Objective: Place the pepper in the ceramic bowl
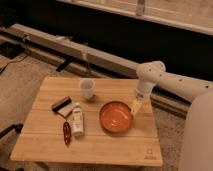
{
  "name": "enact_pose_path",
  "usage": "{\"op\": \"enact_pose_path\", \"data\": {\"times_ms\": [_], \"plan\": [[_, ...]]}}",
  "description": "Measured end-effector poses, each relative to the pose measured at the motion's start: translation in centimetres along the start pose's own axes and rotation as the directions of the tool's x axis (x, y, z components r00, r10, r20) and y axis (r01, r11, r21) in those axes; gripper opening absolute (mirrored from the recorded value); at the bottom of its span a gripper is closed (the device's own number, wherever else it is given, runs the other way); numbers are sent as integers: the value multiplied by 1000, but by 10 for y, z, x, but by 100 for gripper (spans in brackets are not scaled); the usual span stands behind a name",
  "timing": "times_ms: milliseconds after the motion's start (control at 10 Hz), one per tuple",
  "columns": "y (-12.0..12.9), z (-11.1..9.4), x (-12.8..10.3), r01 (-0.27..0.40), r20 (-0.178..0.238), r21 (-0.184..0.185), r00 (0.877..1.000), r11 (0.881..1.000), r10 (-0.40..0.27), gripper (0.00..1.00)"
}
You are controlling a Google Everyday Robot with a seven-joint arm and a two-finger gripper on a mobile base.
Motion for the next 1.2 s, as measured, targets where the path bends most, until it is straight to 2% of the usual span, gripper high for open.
{"op": "enact_pose_path", "data": {"times_ms": [1000,1100,1200], "plan": [[0,0,0,0,-2,-2,1000,1000,0,80],[3,0,0,18,-5,1,1000,1000,-18,80],[9,-5,-7,44,13,18,999,999,-44,80]]}}
